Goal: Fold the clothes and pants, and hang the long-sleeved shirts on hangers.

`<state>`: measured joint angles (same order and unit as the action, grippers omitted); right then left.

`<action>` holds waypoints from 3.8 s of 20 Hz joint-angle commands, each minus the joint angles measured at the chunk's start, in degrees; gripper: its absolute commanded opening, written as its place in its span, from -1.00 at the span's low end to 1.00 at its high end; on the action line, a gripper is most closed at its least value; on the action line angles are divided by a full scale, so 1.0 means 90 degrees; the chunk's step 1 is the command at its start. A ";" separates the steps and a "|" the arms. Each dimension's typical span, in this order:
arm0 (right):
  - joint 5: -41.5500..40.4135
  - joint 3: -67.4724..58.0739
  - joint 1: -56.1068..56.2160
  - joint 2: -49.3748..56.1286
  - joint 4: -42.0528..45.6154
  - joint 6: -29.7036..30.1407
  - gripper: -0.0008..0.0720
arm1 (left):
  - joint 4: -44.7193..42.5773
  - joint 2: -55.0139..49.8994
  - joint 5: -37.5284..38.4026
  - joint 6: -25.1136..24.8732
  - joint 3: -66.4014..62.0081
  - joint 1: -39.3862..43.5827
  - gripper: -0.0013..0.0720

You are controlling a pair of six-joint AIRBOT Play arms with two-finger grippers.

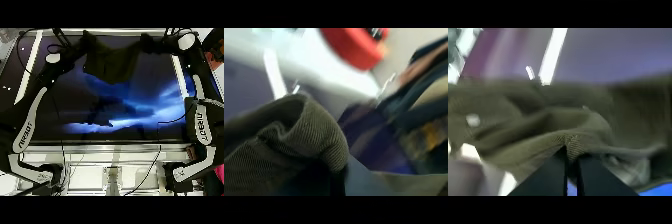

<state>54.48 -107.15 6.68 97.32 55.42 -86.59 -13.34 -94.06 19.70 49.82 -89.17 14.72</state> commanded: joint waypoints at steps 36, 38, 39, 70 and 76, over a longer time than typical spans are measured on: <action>0.1753 0.1719 0.1319 -0.0454 0.2482 -0.0318 -0.22 | -0.5044 0.2936 -0.1168 0.3536 0.3959 -0.0641 0.22; 0.1814 0.1722 0.1319 -0.0440 0.2516 -0.0313 -0.67 | -0.5044 0.2934 -0.0935 0.3536 0.3959 -0.0780 0.22; 0.1814 0.1722 0.1319 -0.0435 0.2521 -0.0301 -0.79 | -0.5044 0.2934 -0.0818 0.3536 0.3959 -0.0828 0.22; 0.2147 -0.0374 -0.0648 0.0238 -0.1642 0.0369 -0.92 | -0.3283 0.3070 0.1098 0.2353 0.3905 -0.2331 -0.82; 0.1644 -0.0376 -0.0828 0.1336 -0.1219 -0.0816 -0.03 | -0.2217 0.0653 0.1948 0.1608 0.2817 -0.2123 0.22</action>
<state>70.54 -110.48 0.32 104.75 46.76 -87.90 -38.81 -78.59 31.97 66.41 -58.94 -4.60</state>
